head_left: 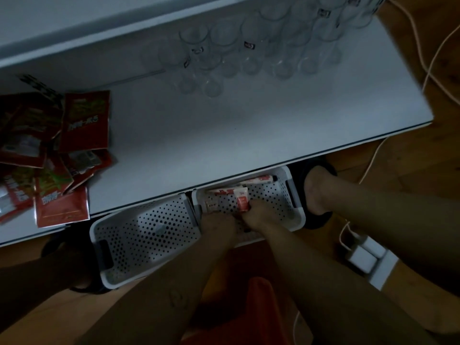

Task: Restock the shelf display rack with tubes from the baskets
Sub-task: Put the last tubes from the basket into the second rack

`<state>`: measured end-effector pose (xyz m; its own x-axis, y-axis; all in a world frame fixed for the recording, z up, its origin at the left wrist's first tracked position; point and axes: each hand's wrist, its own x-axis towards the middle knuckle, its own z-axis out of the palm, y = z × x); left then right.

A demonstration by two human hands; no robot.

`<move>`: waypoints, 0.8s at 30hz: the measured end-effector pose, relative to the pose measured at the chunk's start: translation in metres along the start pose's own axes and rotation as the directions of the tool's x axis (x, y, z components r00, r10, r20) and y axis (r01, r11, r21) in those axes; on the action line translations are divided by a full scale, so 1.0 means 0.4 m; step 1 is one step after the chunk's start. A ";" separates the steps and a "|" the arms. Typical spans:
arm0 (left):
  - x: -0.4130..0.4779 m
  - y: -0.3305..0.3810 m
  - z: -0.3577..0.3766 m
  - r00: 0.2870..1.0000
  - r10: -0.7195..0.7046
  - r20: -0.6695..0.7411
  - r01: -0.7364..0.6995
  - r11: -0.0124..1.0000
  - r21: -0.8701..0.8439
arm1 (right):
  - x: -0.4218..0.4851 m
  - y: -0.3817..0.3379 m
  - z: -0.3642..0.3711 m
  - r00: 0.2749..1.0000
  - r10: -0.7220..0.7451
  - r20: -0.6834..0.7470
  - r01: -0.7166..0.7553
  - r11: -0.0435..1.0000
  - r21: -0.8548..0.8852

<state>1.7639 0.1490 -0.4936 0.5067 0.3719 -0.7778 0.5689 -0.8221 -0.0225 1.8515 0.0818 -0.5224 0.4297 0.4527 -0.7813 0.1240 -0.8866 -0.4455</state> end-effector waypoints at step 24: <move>0.008 -0.067 -0.001 0.962 -0.017 -0.273 -0.220 0.542 -0.811 | -0.040 -0.013 -0.089 0.999 -0.016 0.039 0.007 0.976 0.220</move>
<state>1.7504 0.1724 -0.4953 0.6545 0.4891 -0.5765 0.7220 -0.1780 0.6686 1.8758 0.0760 -0.4921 0.3925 0.4703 -0.7904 -0.0726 -0.8409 -0.5364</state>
